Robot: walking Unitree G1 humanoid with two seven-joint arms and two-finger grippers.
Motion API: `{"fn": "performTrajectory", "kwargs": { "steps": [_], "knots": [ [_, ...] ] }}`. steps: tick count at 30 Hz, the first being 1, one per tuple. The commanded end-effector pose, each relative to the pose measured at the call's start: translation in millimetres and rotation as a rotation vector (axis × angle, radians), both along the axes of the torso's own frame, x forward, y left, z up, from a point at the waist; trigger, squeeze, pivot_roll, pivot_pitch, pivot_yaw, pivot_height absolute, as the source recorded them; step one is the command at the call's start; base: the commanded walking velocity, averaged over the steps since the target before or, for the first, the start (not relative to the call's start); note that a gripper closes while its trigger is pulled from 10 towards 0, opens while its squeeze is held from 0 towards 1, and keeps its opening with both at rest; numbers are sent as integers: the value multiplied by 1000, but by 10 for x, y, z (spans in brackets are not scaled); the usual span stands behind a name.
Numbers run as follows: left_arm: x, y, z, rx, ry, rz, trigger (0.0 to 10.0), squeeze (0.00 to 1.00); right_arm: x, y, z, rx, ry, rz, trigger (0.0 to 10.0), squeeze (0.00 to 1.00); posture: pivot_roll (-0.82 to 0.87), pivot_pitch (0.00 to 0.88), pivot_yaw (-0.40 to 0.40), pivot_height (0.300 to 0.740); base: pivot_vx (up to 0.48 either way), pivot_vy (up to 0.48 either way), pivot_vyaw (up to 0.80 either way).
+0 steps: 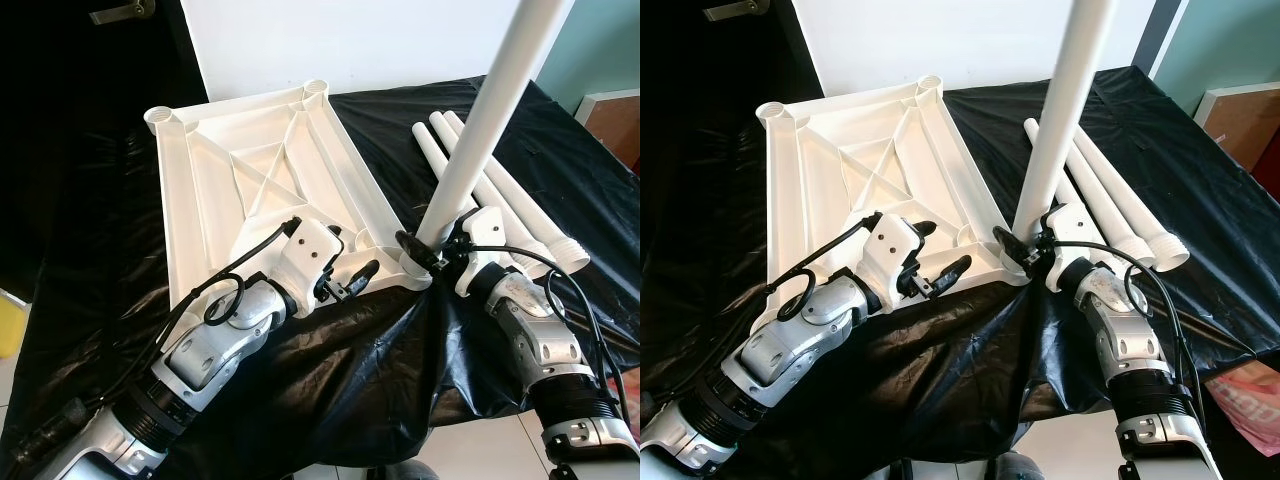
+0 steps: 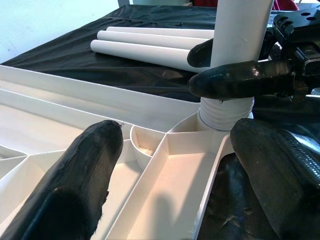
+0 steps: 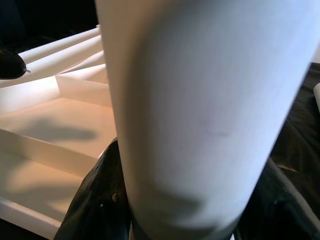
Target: Building children table
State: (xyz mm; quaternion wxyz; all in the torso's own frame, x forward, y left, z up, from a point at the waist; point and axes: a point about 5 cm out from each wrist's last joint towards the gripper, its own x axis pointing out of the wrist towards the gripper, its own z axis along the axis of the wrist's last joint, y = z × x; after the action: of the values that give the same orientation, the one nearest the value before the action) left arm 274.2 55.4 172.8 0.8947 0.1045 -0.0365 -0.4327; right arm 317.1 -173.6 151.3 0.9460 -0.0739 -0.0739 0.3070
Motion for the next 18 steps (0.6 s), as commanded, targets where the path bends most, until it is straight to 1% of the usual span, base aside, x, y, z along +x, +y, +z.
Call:
{"fn": "performTrajectory", "kwargs": {
  "steps": [1, 5, 6, 7, 8, 10, 11, 14, 17, 18],
  "knots": [
    [-149, -79, -61, 64, 53, -289, 10000, 0, -12, -49, -79, 1, 33, -12, 0, 0, -14, 97, 14, 740, 0, 0, 0],
    [-154, -81, -71, 67, 54, -288, 10000, 0, -12, -58, -100, 8, 40, -32, 0, 0, -14, 97, 14, 740, 0, 0, 0],
    [-157, -82, -75, 68, 55, -288, 10000, 0, -10, -61, -113, 17, 43, -50, 10000, 0, -12, 97, 10, 740, 0, 0, 0],
    [-158, -79, -73, 66, 57, -286, 10000, 0, -12, -55, -126, 32, 42, -84, 10000, 0, -12, 94, 9, 740, 0, 0, 0],
    [-158, -79, -73, 66, 57, -286, 10000, 0, -12, -55, -126, 32, 42, -84, 10000, 0, -12, 94, 9, 740, 0, 0, 0],
    [-164, -82, -76, 60, 60, -280, 10000, 0, -19, -52, -161, 45, 41, -190, 10000, 0, -19, 93, 6, 740, 0, 0, 0],
    [-164, -82, -76, 60, 60, -280, 10000, 0, -19, -52, -161, 45, 41, -190, 10000, 0, -19, 93, 6, 740, 0, 0, 0],
    [-172, -99, -87, 52, 59, -276, 10000, 0, -44, -42, -187, 81, 39, -313, 10000, 0, -30, 98, 1, 740, 0, 0, 0],
    [-169, -103, -90, 50, 55, -271, 10000, 0, -60, -26, -193, 99, 40, -352, 10000, 0, -31, 98, 0, 740, 0, 0, 0],
    [-163, -105, -93, 50, 54, -268, 10000, 0, -70, -12, -200, 107, 41, -385, 10000, 0, -39, 103, 3, 740, 0, 0, 0]
  ]
}}
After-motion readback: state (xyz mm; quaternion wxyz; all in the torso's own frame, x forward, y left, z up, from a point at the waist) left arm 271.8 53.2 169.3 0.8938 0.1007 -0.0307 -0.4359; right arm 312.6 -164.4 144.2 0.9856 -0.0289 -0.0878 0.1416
